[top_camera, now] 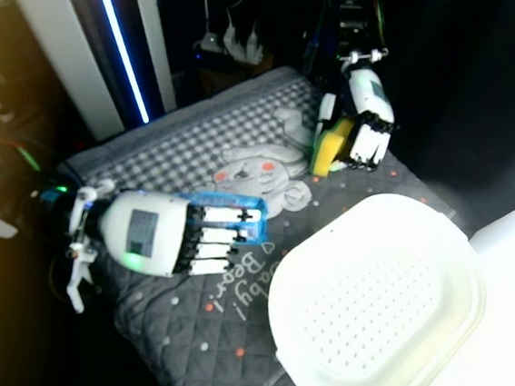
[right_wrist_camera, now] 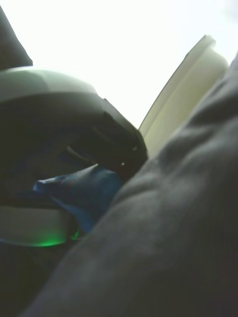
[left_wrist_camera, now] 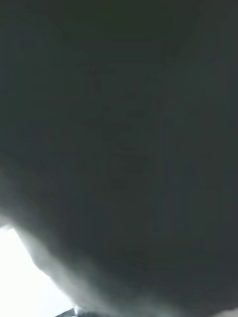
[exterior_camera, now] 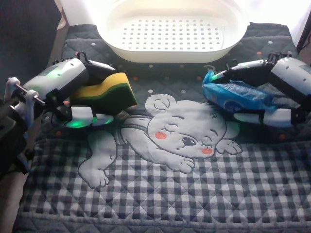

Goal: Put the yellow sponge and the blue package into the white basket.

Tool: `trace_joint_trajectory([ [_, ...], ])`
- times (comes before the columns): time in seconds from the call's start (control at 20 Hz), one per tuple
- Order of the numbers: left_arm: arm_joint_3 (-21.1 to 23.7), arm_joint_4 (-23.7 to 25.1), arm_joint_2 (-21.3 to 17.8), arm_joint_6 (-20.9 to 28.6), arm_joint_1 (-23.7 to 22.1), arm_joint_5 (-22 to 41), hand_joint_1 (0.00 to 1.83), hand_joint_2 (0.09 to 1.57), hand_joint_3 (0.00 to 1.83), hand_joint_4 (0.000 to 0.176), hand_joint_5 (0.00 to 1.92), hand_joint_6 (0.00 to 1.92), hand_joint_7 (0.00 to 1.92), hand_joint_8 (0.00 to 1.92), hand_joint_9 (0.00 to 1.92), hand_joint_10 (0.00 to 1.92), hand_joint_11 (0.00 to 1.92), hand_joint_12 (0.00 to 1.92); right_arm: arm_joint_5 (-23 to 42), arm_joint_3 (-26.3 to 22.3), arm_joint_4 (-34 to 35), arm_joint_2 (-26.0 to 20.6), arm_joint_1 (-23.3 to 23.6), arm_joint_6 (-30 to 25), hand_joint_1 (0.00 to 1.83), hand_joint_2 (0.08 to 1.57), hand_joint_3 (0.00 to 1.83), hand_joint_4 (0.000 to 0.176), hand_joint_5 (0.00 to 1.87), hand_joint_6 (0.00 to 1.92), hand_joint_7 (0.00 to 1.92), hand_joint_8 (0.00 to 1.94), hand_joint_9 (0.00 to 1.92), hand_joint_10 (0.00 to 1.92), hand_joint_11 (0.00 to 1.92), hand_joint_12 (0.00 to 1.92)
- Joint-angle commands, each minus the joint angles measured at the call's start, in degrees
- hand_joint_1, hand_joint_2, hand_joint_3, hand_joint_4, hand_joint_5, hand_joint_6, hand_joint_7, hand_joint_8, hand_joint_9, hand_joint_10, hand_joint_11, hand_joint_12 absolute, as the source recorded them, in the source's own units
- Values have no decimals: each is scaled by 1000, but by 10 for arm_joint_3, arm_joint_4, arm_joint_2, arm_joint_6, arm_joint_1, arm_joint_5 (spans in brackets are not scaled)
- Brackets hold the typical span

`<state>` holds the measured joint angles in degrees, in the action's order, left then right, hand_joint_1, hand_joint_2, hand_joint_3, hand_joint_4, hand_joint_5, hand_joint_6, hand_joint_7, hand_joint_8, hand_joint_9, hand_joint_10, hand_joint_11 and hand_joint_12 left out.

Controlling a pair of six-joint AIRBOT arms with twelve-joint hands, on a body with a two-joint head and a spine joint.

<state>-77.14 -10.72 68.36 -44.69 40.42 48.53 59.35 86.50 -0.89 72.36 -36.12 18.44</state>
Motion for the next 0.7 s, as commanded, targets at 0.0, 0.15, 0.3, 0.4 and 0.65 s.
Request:
trace_joint_trajectory([
  [0.0, 1, 10, -6, 18, -16, 84, 1274, 1069, 3, 0, 996, 956, 1173, 616, 1015, 959, 790, 1336, 31, 3, -11, -5, 7, -3, 1270, 1094, 1, 0, 967, 828, 1128, 919, 1345, 188, 988, 909],
  [0.15, 11, 52, -27, 21, -63, 112, 1273, 1045, 3, 0, 1173, 622, 1124, 757, 849, 906, 156, 1382, 36, 2, -53, -7, 55, -13, 1273, 1087, 0, 0, 985, 799, 1141, 898, 1404, 89, 1103, 747],
  [0.3, 14, 102, -38, 21, -129, 127, 1259, 1048, 1, 0, 1222, 451, 1080, 938, 870, 1385, 686, 1722, 49, 0, -82, -18, 118, -13, 1372, 1068, 10, 0, 975, 726, 1107, 808, 1184, 834, 1032, 681],
  [0.4, 5, 127, -36, 20, -176, 121, 1279, 1056, 0, 0, 1174, 462, 1096, 1004, 1050, 1438, 970, 1728, 51, 11, -86, -18, 155, -13, 1384, 1098, 2, 0, 908, 888, 1028, 860, 1036, 1116, 1033, 651],
  [0.65, -66, 143, 16, -17, -288, 9, 1190, 1059, 1, 0, 1107, 743, 1227, 1022, 1217, 1469, 1145, 1800, -15, 93, -84, 22, 257, 4, 1248, 1114, 2, 0, 920, 954, 1077, 960, 1314, 156, 1183, 480],
])
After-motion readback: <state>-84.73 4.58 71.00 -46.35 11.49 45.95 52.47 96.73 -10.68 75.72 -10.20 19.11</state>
